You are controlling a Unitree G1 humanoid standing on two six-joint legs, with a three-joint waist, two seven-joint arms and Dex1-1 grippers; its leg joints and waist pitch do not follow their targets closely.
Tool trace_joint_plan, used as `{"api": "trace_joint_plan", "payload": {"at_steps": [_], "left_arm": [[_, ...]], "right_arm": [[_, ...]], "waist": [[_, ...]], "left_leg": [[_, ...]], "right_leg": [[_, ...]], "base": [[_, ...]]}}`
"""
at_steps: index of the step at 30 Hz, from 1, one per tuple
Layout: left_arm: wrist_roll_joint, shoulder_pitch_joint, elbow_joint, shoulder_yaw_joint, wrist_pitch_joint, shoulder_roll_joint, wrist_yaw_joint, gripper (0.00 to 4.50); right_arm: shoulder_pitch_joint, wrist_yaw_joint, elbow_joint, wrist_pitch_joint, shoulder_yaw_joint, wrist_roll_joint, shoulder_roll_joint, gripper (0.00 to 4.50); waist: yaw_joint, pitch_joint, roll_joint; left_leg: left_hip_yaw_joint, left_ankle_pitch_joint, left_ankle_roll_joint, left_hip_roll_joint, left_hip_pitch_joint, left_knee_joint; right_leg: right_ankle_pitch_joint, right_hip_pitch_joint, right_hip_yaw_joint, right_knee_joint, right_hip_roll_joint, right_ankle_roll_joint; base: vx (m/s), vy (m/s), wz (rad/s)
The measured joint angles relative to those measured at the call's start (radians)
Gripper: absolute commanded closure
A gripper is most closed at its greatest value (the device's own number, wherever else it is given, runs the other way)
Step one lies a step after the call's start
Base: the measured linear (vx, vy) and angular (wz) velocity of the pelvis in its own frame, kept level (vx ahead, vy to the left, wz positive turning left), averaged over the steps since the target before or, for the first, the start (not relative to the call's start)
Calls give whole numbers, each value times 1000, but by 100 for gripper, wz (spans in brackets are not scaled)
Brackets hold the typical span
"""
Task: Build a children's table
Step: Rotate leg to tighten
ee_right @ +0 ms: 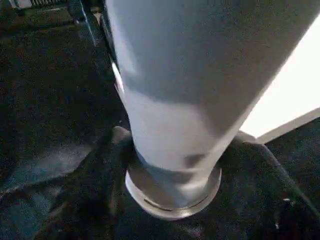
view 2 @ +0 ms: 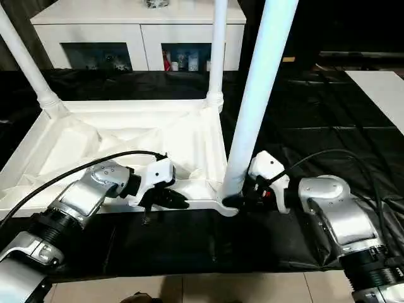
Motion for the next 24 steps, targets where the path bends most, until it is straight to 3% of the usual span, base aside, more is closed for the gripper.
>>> {"api": "trace_joint_plan", "payload": {"at_steps": [14,17,24], "left_arm": [[0,0,-3,0,0,2,-3,450],[0,0,-3,0,0,2,-3,450],[0,0,-3,0,0,2,-4,450]], "right_arm": [[4,-2,3,-2,13,-18,-5,124],[4,-5,3,-1,13,-18,-4,158],[5,-5,3,-1,13,-18,-4,178]], "waist": [[0,0,0],[0,0,0],[0,0,0]], "left_leg": [[0,0,0,0,0,0],[0,0,0,0,0,0],[0,0,0,0,0,0]], "right_leg": [[0,0,0,0,0,0],[0,0,0,0,0,0],[0,0,0,0,0,0]], "base": [[0,0,0],[0,0,0],[0,0,0]]}}
